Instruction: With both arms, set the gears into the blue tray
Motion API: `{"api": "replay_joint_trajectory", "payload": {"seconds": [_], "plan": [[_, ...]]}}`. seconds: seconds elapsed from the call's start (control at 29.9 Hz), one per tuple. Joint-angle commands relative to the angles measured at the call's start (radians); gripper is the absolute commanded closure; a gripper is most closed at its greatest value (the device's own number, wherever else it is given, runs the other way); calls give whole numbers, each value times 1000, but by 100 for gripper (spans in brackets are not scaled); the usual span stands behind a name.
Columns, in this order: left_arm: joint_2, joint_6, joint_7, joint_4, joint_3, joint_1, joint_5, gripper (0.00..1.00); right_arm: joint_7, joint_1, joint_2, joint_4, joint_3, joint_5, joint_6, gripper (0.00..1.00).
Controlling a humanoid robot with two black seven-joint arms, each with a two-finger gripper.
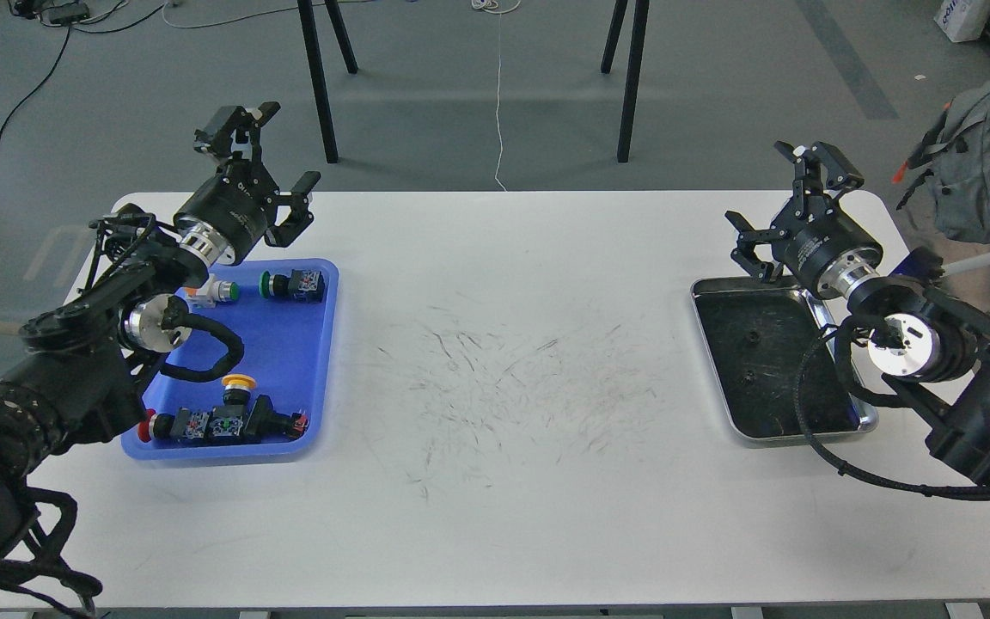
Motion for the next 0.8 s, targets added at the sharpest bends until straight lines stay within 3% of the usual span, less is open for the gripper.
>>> {"api": "replay_joint_trajectory", "payload": {"seconds": [0.0,0.33,0.64,0.77], "plan": [[3,0,0,0,-1,-1,0,0,-3,1,-3,2,-1,0,-1,0],[0,0,0,8,0,-13,0,0,-40,34,-202,155,-115,-9,2,1],[-2,0,0,8,-1,-11,0,0,-60,205,-452,287,-430,-115,-6,0],[-2,0,-2,8,-1,-10,0,0,-57,310,-489,281,-604,-227,-1,1]]}}
